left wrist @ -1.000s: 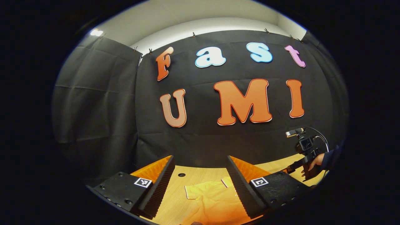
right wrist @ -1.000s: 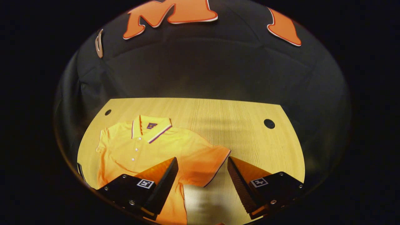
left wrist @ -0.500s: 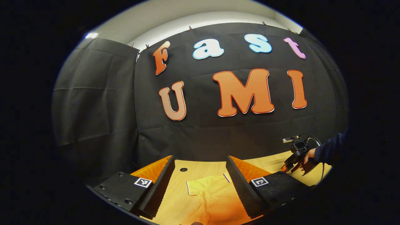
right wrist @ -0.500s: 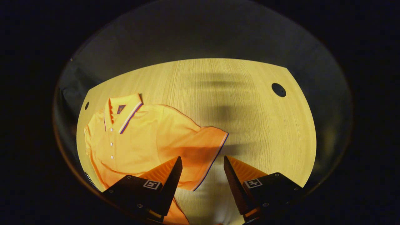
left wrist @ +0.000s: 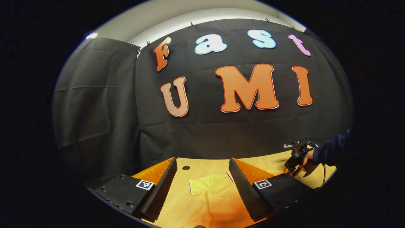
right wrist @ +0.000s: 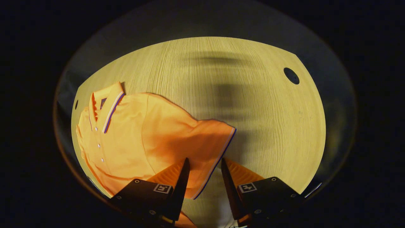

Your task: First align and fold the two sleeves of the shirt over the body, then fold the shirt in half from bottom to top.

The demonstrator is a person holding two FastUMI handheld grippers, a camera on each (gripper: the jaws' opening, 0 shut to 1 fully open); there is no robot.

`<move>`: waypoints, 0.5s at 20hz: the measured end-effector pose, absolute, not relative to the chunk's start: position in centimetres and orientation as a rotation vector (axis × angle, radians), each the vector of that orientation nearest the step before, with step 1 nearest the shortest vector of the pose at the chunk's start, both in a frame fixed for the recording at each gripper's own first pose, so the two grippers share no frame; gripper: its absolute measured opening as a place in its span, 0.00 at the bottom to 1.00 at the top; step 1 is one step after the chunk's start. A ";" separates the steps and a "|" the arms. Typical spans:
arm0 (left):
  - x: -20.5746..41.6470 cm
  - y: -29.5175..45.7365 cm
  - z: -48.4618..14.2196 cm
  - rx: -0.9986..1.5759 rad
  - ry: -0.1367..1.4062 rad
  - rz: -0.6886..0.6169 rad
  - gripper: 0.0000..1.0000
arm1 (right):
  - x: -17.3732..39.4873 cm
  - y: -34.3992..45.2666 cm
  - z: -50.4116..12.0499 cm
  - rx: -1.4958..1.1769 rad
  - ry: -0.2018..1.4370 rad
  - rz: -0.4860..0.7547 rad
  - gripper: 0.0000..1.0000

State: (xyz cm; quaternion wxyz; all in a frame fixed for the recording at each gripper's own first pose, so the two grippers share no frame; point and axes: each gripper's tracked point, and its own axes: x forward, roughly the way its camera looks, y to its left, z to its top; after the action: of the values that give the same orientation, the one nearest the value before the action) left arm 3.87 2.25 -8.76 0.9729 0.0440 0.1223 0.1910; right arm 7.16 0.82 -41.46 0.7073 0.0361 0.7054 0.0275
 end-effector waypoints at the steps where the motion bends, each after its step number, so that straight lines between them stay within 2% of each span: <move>1: 3.9 2.2 -8.9 0.085 0.248 0.384 1.00 | 7.2 1.2 -41.2 0.082 1.562 0.060 0.54; 3: 3.9 2.3 -9.1 0.075 0.247 0.384 0.99 | 7.6 1.5 -41.2 0.084 1.546 0.069 0.28; 5: 3.6 2.4 -9.1 0.070 0.245 0.386 0.99 | 7.7 1.7 -41.1 0.134 1.553 0.071 0.08; 6: 3.5 2.6 -9.0 0.066 0.241 0.388 0.99 | 7.6 2.0 -40.7 0.194 1.563 0.087 0.09; 7: 3.2 2.8 -9.0 0.063 0.241 0.392 0.99 | 8.5 2.4 -40.0 0.239 1.531 0.077 0.05; 10: 2.7 3.7 -9.0 0.058 0.244 0.411 0.99 | 10.2 4.4 -37.2 0.325 1.449 0.127 0.04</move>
State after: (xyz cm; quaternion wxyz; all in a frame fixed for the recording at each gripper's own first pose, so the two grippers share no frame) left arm 2.67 3.68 -9.03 0.9711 0.0286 0.1208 0.2037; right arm 10.24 4.44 -37.19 0.7349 0.1477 0.6593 0.0576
